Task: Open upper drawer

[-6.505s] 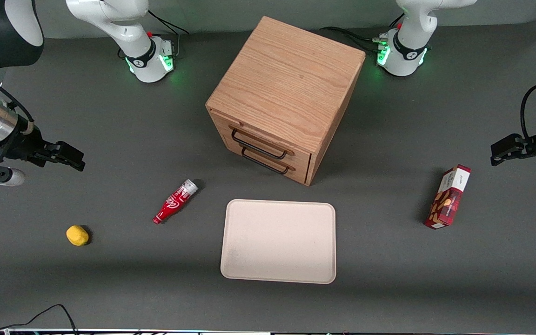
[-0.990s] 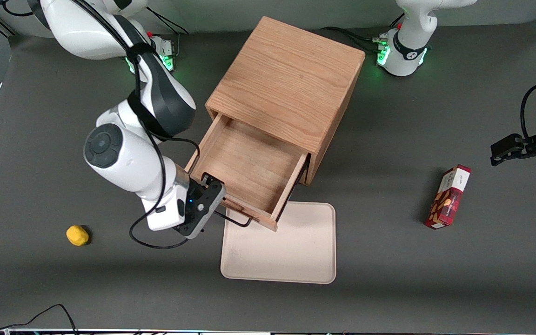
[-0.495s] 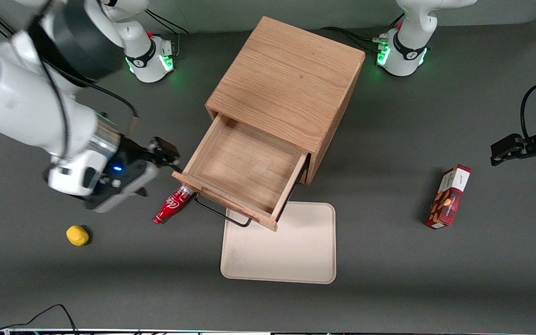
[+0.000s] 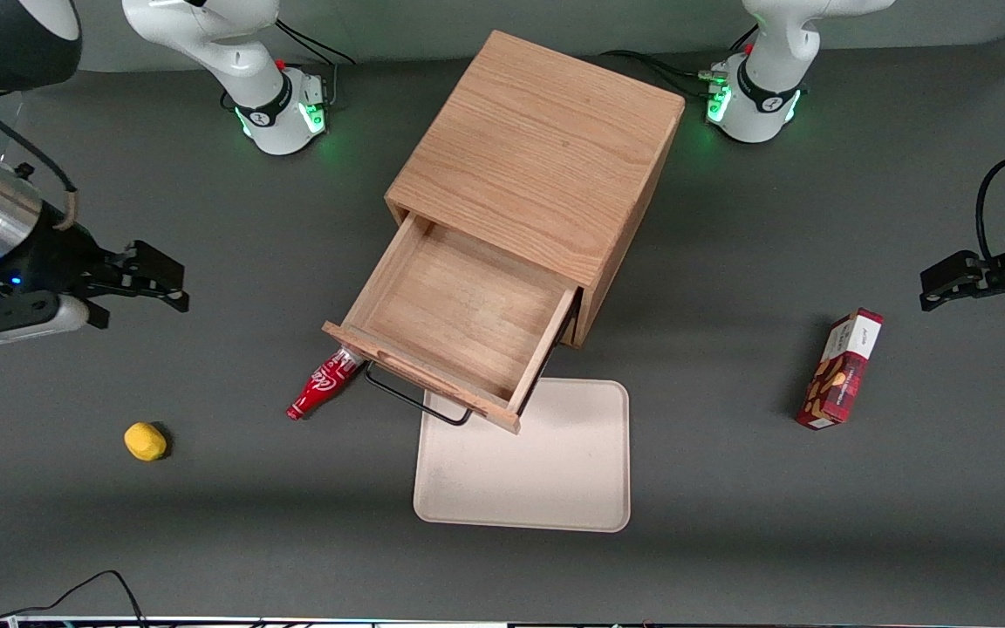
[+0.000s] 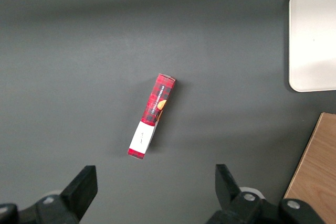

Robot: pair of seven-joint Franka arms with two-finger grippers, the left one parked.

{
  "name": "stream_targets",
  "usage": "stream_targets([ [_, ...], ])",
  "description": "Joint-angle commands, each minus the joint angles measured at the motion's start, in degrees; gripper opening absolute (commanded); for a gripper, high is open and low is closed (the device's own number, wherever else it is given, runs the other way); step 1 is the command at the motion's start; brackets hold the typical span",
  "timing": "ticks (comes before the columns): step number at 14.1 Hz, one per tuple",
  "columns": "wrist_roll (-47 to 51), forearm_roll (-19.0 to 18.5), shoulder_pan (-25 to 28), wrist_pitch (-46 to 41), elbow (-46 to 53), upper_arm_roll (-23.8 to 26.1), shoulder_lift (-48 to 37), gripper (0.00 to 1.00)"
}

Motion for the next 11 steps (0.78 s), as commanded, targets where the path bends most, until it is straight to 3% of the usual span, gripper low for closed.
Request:
stream_targets([
  [1, 4.56, -1.59, -5.16, -0.84, -2.59, 1.94, -1.65, 1.00],
  [7, 8.25, -3.97, -10.35, -0.23, -5.23, 0.71, -0.33, 1.00],
  [11, 9.40, -4.23, -10.01, -0.22, -4.97, 0.53, 1.69, 1.00],
])
